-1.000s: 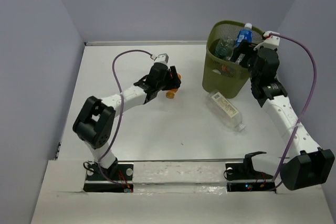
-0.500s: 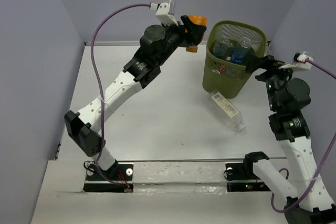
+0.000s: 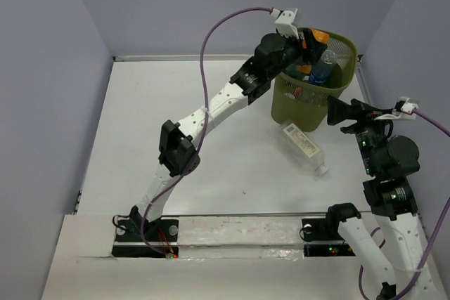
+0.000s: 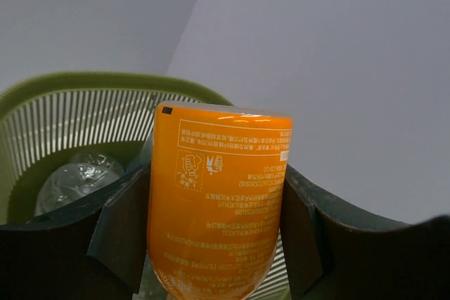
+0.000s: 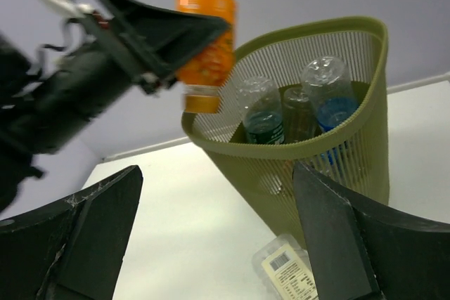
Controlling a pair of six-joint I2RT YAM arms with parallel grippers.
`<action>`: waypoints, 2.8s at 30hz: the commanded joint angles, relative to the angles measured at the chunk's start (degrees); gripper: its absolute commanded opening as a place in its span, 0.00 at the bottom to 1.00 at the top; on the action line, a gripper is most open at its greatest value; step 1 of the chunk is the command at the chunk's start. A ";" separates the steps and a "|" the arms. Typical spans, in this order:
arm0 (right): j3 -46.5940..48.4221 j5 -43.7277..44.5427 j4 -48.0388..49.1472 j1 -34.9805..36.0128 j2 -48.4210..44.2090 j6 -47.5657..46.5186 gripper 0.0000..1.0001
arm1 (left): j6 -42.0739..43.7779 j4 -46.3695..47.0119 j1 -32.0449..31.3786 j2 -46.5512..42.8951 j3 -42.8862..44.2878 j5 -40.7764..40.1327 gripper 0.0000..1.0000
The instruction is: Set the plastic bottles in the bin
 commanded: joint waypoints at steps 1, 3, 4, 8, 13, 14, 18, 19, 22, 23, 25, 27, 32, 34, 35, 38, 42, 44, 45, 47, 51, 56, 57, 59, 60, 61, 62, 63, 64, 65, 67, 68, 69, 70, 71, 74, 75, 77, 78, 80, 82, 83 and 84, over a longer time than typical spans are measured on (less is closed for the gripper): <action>-0.76 -9.36 -0.38 -0.16 -1.72 0.99 0.91 | 0.56 7.62 -0.69 3.57 7.00 0.02 0.53; -0.24 -13.32 -2.21 -0.16 -0.76 -0.67 0.91 | 0.48 7.54 -0.78 6.56 10.69 0.10 0.81; 0.02 -14.13 -3.10 -0.16 -0.23 -1.12 0.91 | 0.48 7.45 -0.69 6.83 11.48 0.10 0.94; -1.11 -16.77 -5.74 -0.16 1.35 -2.09 0.92 | 2.05 7.28 -0.69 4.47 10.26 -0.51 0.99; -4.98 -13.53 -10.83 -0.16 1.44 -2.26 0.94 | 8.73 4.29 -0.51 -4.58 7.63 -5.42 0.99; -5.33 -13.35 -11.54 -0.16 1.61 -2.26 0.94 | 9.35 3.94 -0.43 -6.51 6.58 -5.87 0.99; -6.56 -12.03 -15.76 -0.16 4.07 -2.96 0.96 | 10.06 -0.45 0.72 -20.45 -3.78 -7.72 0.99; -6.65 -11.85 -17.42 -0.16 5.03 -3.31 0.97 | 9.01 -0.89 0.98 -23.37 -7.28 -7.46 0.99; -6.65 -12.82 -18.92 -0.16 10.39 -3.93 0.99 | 5.15 -0.11 1.16 -37.34 -29.72 -6.31 0.99; -6.74 -12.73 -19.01 -0.16 10.41 -3.93 0.99 | 5.14 0.42 1.16 -41.21 -34.52 -6.92 0.99; -6.74 -11.33 -19.54 -0.16 12.07 -4.28 1.00 | 4.17 0.51 1.16 -51.85 -42.78 -9.03 0.99; -6.74 -10.28 -19.80 -0.16 13.65 -4.28 1.00 | 4.52 -2.89 1.16 -61.49 -51.76 -12.89 0.99; -6.22 -8.00 -20.07 -0.16 19.01 -3.58 1.00 | 5.40 -16.15 1.25 -77.17 -64.51 -21.49 0.99; -5.87 -6.94 -19.98 -0.16 21.99 -3.41 1.00 | 5.22 -18.99 1.25 -83.24 -67.07 -24.22 0.99; -5.51 -6.41 -19.89 -0.16 23.05 -3.32 1.00 | 5.22 -20.13 1.25 -85.00 -69.17 -24.76 0.99; -4.90 -6.05 -19.19 -0.16 28.22 -3.49 1.00 | 5.22 -21.73 1.25 -90.28 -73.22 -25.21 0.99; -5.42 -5.79 -16.83 -0.16 33.51 -4.72 1.00 | 6.63 -18.57 1.25 -94.15 -78.24 -24.68 0.99; -5.60 -8.32 -15.24 -0.16 35.01 -6.21 1.00 | 7.50 -16.82 1.25 -94.33 -80.69 -24.16 0.99; -6.30 -9.64 -13.84 1.06 35.10 -6.65 1.00 | 7.77 -16.46 1.25 -94.24 -81.32 -24.07 0.99; -7.18 -11.14 -12.95 2.74 34.93 -6.83 1.00 | 8.30 -15.58 1.25 -94.07 -83.07 -24.24 0.99; -7.44 -9.22 -14.09 8.88 36.42 -4.56 1.00 | 10.06 -13.99 1.25 -94.24 -85.28 -24.68 0.99; -7.01 -0.09 -16.55 18.91 39.93 0.36 1.00 | 11.02 -13.03 1.60 -94.59 -86.51 -24.24 0.99; -5.96 1.06 -17.34 20.22 40.46 0.81 1.00 | 11.11 -12.94 1.86 -94.59 -87.03 -24.24 0.99; -3.60 4.65 -19.71 21.46 41.69 0.99 1.00 | 11.20 -12.94 2.21 -94.77 -87.73 -24.15 0.99; -2.62 5.63 -21.37 22.16 42.04 0.99 1.00 | 11.29 -12.85 2.39 -94.77 -88.00 -24.15 0.99; -1.83 6.33 -21.82 22.17 42.31 0.99 1.00 | 11.29 -12.85 2.47 -94.77 -88.18 -24.07 0.99; -0.95 7.39 -22.18 22.78 42.74 0.38 1.00 | 11.38 -12.68 2.65 -94.77 -88.44 -23.89 0.99; -0.24 7.66 -22.61 22.78 43.10 -0.06 1.00 | 11.38 -12.67 2.83 -94.77 -88.53 -23.72 0.99; 1.68 7.92 -23.84 23.39 43.54 -0.67 1.00 | 11.38 -12.59 3.18 -94.77 -88.70 -23.63 0.99; 2.65 8.79 -24.20 23.40 44.06 -1.12 1.00 | 11.38 -12.59 3.44 -94.77 -88.79 -23.28 0.99; 4.42 8.98 -24.20 23.40 45.73 -2.26 1.00 | 11.38 -12.24 3.88 -94.77 -89.14 -23.01 0.99; 4.94 8.80 -24.20 23.40 47.48 -3.22 1.00 | 11.38 -12.24 4.32 -94.68 -89.32 -22.66 0.99; 5.38 8.72 -24.11 23.40 48.63 -3.93 1.00 | 11.46 -12.15 4.58 -94.60 -89.41 -22.49 0.99; 6.26 8.37 -24.11 23.40 49.86 -4.98 1.00 | 11.46 -12.15 4.93 -94.59 -89.58 -22.22 0.99; 6.61 8.10 -24.03 23.40 51.00 -5.34 1.00 | 11.46 -12.15 5.11 -94.59 -89.58 -22.05 0.99; 6.79 7.75 -22.36 23.40 54.87 -6.48 1.00 | 11.46 -12.15 5.38 -94.59 -90.02 -22.22 0.99; 7.05 7.40 -22.01 23.40 55.66 -6.48 1.00 | 11.38 -12.15 5.46 -94.59 -90.20 -22.31 0.99; 6.97 7.31 -20.34 23.92 56.46 -6.83 0.93 | 11.46 -12.15 5.64 -94.68 -90.29 -22.74 0.99; 7.32 7.66 -19.90 25.06 56.11 -6.83 0.87 | 11.46 -12.15 5.64 -94.68 -90.37 -23.01 0.99; 8.46 10.80 -19.54 27.26 53.84 -7.18 0.51 | 11.46 -12.15 5.82 -94.60 -90.46 -23.45 0.99; 11.79 11.26 -20.94 30.77 50.59 -7.80 0.46 | 11.46 -12.06 6.08 -94.59 -90.64 -23.63 0.99; 13.54 10.92 -21.73 32.00 49.44 -7.80 0.43 | 11.46 -12.06 6.08 -94.59 -90.64 -23.71 0.99; 15.30 10.65 -22.17 33.14 48.21 -7.97 0.42 | 11.55 -11.97 6.25 -94.59 -90.64 -23.71 0.99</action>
